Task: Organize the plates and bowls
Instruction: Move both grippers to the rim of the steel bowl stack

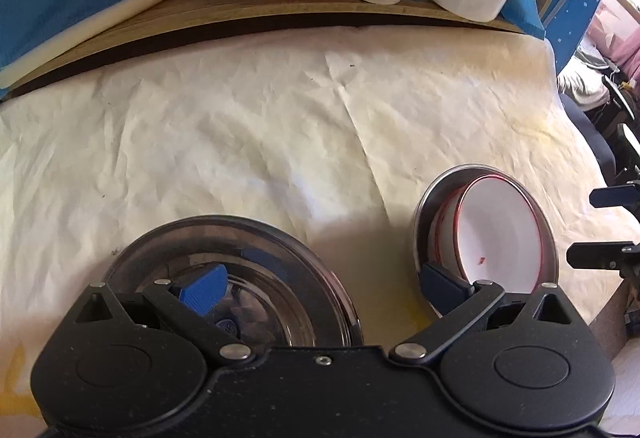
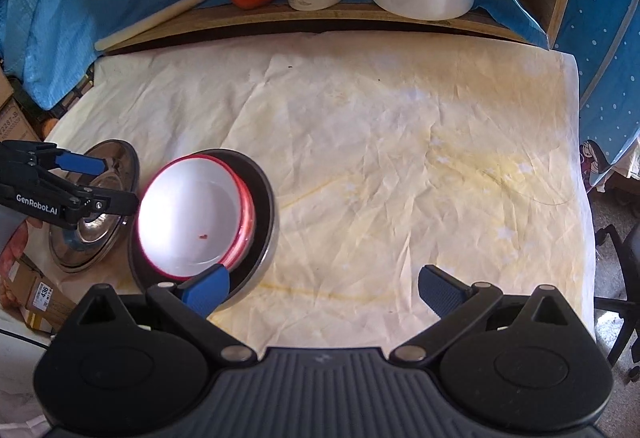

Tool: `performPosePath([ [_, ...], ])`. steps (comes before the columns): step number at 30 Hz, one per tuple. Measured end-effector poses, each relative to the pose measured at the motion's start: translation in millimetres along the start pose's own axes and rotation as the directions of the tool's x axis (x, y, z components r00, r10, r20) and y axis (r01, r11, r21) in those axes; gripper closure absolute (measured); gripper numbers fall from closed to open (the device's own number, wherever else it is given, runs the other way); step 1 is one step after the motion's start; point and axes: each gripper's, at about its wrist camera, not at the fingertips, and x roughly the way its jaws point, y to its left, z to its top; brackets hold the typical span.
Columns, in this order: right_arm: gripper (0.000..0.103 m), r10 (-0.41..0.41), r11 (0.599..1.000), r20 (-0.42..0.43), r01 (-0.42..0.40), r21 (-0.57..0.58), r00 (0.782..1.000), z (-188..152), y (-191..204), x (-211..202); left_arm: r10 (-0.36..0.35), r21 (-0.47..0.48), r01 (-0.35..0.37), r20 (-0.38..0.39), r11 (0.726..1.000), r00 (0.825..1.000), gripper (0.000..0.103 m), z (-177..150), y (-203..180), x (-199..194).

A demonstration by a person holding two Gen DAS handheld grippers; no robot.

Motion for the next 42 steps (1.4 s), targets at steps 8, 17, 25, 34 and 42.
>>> performPosePath([
  [8, 0.000, 0.009, 1.000, -0.031, -0.010, -0.011, 0.999, 1, 2, 13, -0.001, 0.043, 0.003, -0.033, 0.999, 0.999, 0.001, 6, -9, 8],
  [17, 0.000, 0.011, 1.000, -0.054, -0.011, -0.010, 0.998, 3, 5, 24, -0.013, 0.069, 0.016, -0.033, 0.997, 0.999, 0.008, 9, -12, 10],
  [25, 0.001, 0.019, 0.999, -0.057, -0.017, 0.027, 0.998, 1, 1, 26, -0.034, 0.121, 0.038, -0.034, 0.992, 0.999, 0.020, 14, -16, 11],
  [34, 0.005, 0.029, 0.998, -0.067, -0.025, 0.062, 0.997, 0, -1, 27, -0.064, 0.167, 0.066, -0.017, 0.984, 0.998, 0.041, 14, -21, 2],
  [42, 0.006, 0.038, 0.997, -0.068, -0.033, 0.075, 0.997, -1, -2, 28, -0.060, 0.209, 0.062, -0.017, 0.976, 0.998, 0.044, 15, -25, 0],
])
